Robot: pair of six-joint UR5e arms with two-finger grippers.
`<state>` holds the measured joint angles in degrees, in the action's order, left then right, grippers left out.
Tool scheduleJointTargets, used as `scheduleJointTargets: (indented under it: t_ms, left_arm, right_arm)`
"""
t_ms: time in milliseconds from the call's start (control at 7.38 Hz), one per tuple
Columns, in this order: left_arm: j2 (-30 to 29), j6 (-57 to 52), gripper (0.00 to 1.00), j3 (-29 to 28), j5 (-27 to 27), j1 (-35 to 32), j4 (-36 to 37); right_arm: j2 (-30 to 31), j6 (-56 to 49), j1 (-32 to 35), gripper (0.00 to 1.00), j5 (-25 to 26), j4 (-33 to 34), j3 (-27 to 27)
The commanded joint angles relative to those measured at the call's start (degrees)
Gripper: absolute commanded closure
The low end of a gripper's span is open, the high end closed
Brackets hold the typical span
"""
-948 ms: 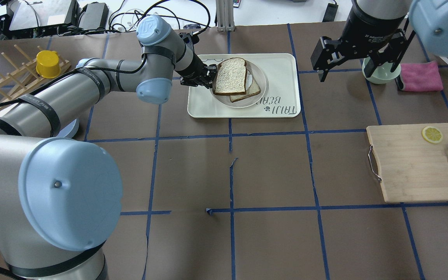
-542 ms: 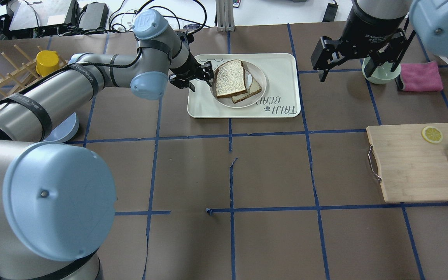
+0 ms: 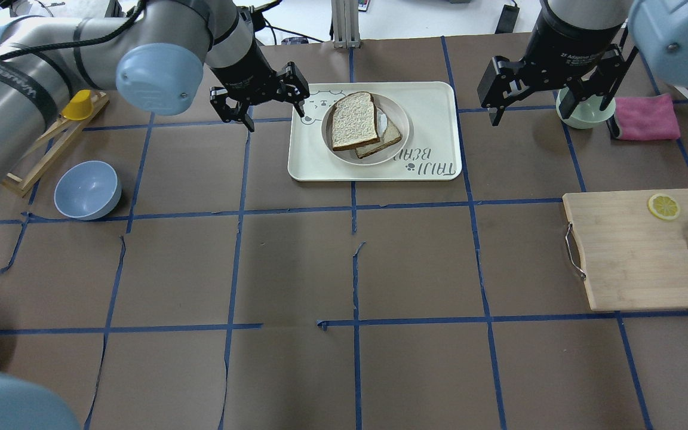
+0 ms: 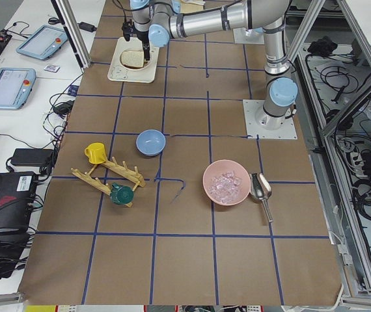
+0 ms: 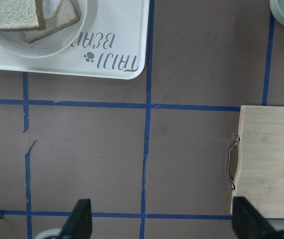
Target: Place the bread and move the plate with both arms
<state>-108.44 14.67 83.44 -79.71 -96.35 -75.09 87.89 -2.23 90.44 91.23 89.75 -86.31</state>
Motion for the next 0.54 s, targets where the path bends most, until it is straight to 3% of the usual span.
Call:
scheduleJointTargets:
  t_ms: [0,406]
  left_arm:
    - [8.4,-0.2,0.00,0.1,-0.7,-0.1,-8.7]
    - [17.4,-0.4,0.00,6.8,-5.8,-0.3,-11.6]
  right_arm:
    - [0.0,0.0,0.0,0.00,0.0,0.0,0.0]
    - [0.0,0.0,0.1,0.00,0.0,0.0,0.0]
